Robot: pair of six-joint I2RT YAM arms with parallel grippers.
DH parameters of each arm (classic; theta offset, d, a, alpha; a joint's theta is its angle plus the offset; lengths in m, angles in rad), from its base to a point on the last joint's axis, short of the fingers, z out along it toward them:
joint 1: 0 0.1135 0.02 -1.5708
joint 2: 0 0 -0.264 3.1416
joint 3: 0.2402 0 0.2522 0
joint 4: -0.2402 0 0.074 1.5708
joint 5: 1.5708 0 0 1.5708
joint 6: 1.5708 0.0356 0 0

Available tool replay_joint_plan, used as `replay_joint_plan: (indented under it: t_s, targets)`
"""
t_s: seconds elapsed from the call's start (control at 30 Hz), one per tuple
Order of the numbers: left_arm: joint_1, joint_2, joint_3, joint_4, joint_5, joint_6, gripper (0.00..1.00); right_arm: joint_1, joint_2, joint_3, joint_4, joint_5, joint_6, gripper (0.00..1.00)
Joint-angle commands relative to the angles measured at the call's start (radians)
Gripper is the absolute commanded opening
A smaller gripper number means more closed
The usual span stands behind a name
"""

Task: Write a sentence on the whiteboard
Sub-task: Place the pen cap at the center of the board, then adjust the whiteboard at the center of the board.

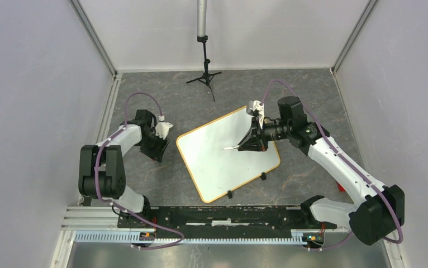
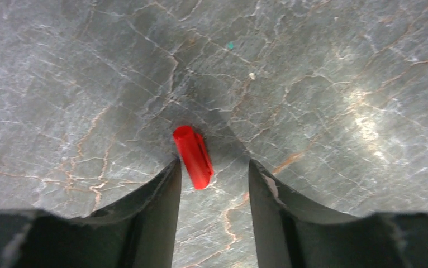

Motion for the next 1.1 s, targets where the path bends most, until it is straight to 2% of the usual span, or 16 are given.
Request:
replay_joint_plan:
  t_s: [0.0,0.17,0.27,0.37,0.5,0.6,0.67,0.73,0.87,1.07]
  targets:
    - [-0.004,-0.019,0.069,-0.072,0.109,0.007,0.57,0.006,0.005,0.023,-0.006,0.008,-0.039,0.0]
    - [0.0,-0.144,0.18,-0.122,0.137,0.006,0.73,0.008,0.017,0.052,-0.035,0.024,-0.075,0.0]
    - [0.003,-0.191,0.295,-0.195,0.254,-0.014,0.8,0.023,0.017,0.064,-0.023,0.061,-0.085,0.0]
    - [0.007,-0.197,0.409,-0.261,0.463,-0.037,0.82,0.046,0.03,0.093,-0.02,0.093,-0.096,0.0]
    - [0.007,-0.166,0.474,-0.262,0.734,-0.097,0.82,0.052,0.04,0.129,-0.023,0.082,-0.103,0.0]
    - [0.002,-0.105,0.525,-0.264,0.902,-0.154,0.8,0.051,0.036,0.142,-0.033,0.076,-0.112,0.0]
    - [-0.019,-0.05,0.561,-0.273,0.962,-0.18,0.77,0.052,0.03,0.144,-0.042,0.071,-0.122,0.0]
    - [-0.054,-0.008,0.586,-0.274,0.985,-0.19,0.76,0.052,0.027,0.146,-0.05,0.072,-0.134,0.0]
    - [-0.134,0.045,0.616,-0.257,0.94,-0.223,0.71,0.051,0.019,0.152,-0.065,0.072,-0.148,0.0]
    - [-0.216,0.106,0.611,-0.242,0.897,-0.232,0.59,0.052,0.014,0.172,-0.088,0.07,-0.16,0.0]
